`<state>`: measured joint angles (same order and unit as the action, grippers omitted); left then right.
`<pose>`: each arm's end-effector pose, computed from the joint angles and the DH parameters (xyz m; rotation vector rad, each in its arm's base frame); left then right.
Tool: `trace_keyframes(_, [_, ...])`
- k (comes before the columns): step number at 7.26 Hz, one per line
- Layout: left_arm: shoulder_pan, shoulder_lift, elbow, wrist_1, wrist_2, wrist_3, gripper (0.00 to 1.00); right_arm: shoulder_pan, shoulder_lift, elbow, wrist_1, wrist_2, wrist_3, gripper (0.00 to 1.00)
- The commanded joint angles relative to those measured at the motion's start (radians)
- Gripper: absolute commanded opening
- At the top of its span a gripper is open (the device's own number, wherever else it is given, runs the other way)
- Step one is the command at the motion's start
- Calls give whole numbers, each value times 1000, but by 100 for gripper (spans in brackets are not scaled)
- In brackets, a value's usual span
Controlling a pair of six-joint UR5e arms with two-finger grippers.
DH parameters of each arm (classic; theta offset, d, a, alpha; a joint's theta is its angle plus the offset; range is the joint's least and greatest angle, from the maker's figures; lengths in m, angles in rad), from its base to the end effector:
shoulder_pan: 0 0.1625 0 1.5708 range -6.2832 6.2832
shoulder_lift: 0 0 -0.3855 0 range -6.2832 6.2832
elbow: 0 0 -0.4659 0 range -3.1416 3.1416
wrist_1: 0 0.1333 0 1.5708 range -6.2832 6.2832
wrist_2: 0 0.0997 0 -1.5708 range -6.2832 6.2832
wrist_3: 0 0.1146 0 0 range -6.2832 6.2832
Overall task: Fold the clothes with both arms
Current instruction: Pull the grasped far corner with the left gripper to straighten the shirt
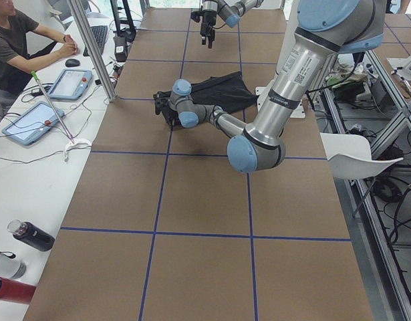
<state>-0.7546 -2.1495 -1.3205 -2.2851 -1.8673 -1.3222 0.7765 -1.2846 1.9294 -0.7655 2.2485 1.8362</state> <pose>0.5121 -0.6185 0.3041 0.2625 1.0400 -0.3023 -0.3720 -0.4516 0.1641 -0.1825 -1.4755 0.3537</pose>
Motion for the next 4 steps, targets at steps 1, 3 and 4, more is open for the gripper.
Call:
trace_keyframes(1, [-57,-48,90,-57,0,20,0,10,-1,-1,0,-3,0,100])
trace_keyframes(3, [-65,-143,199,-89,32,17,0,15,-1,-1,0,-3,0,100])
trace_keyframes(4, [-65,-186,277,-138,45,14,0,15,-2,-1,-2,-1,0,100])
